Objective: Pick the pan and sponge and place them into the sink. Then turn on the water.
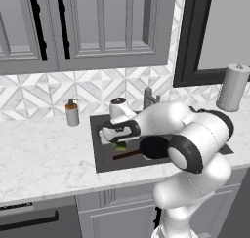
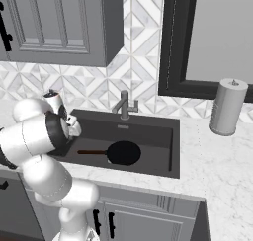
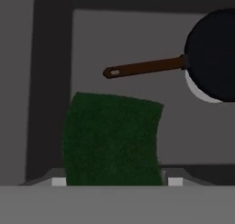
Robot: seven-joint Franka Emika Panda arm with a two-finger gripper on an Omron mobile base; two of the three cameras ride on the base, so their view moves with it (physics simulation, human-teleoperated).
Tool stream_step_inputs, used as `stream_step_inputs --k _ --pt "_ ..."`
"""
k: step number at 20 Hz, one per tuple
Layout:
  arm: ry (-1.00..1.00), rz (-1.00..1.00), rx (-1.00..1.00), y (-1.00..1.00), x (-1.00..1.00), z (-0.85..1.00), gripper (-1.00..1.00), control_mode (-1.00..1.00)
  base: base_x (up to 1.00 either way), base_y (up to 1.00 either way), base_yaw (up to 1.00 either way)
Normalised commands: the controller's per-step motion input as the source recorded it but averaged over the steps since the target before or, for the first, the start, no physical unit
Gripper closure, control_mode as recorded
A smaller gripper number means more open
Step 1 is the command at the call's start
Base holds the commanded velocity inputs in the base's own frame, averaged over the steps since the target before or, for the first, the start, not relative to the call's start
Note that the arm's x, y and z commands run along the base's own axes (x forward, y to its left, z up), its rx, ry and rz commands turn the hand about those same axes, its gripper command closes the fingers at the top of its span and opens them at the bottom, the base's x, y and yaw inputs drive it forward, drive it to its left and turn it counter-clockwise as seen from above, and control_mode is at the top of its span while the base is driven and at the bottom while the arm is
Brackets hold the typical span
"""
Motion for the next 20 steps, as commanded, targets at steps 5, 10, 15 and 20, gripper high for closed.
stream_step_inputs --k 5,10,15,20 --pt "0.00 0.00 0.00 -0.48 0.48 -0.02 1.00 -1.00 0.00 0.00 0.00" --pt "0.00 0.00 0.00 -0.48 0.38 -0.17 1.00 -1.00 0.00 0.00 0.00" --pt "0.00 0.00 0.00 -0.31 0.21 -0.55 1.00 -1.00 0.00 0.00 0.00" --pt "0.00 0.00 -0.01 -0.12 0.25 -0.60 1.00 -1.00 0.00 0.00 0.00"
